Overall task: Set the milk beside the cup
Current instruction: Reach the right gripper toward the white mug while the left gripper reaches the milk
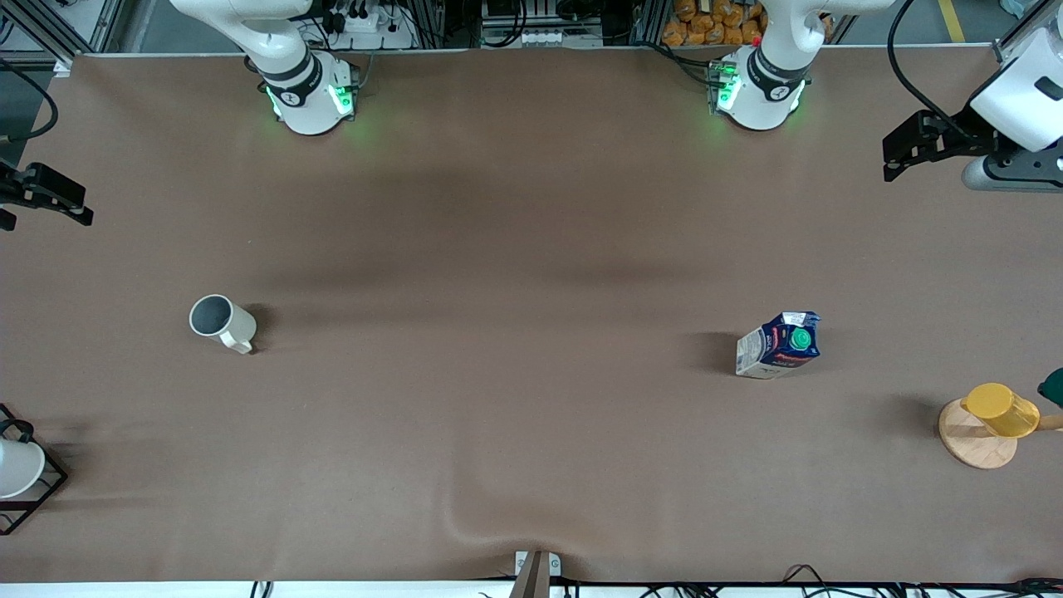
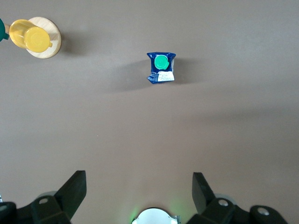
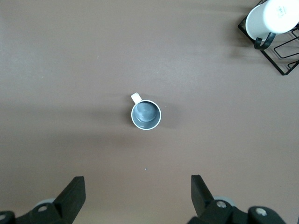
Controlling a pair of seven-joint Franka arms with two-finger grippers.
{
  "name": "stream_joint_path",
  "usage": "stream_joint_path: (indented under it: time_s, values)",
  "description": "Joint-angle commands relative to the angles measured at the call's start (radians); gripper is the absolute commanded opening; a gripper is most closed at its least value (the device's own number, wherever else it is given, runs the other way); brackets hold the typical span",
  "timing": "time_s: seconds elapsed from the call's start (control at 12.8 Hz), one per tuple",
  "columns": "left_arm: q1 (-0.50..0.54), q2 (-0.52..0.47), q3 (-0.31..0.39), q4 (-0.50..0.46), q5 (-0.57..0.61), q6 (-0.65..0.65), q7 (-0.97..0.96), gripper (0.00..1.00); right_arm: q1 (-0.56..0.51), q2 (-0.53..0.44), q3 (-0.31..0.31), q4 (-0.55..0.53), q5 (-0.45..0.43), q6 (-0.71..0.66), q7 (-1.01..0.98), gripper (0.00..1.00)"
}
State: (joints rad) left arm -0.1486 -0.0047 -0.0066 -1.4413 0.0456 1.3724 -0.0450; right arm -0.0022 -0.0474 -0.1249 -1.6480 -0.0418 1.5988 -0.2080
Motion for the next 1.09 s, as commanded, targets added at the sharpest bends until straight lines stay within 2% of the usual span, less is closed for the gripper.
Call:
stream_joint_path:
  time_s: [0.0,0.39,0.47,0.78,1.02]
  values:
    - [0.009,0.0,0.004,0.019,-0.051,-0.023,0.017,1.0,-0.004,-0.037,0.002,-0.041,0.002,0.012,0.013,1.0]
    - [0.004,0.048,0.011,0.027,-0.041,-0.01,0.002,1.0,-0.007,-0.023,0.001,-0.042,0.003,0.018,0.004,1.0]
    - [0.0,0.086,0.011,0.03,-0.041,0.005,-0.007,1.0,-0.009,-0.002,0.001,-0.042,0.017,0.026,-0.008,1.0]
    - [0.004,0.211,0.011,0.03,-0.049,0.149,-0.048,1.0,-0.041,0.162,-0.001,-0.042,0.043,0.128,-0.083,1.0]
    - [0.012,0.33,0.011,0.03,-0.1,0.293,-0.185,1.0,-0.071,0.282,-0.001,-0.047,0.056,0.17,-0.084,1.0]
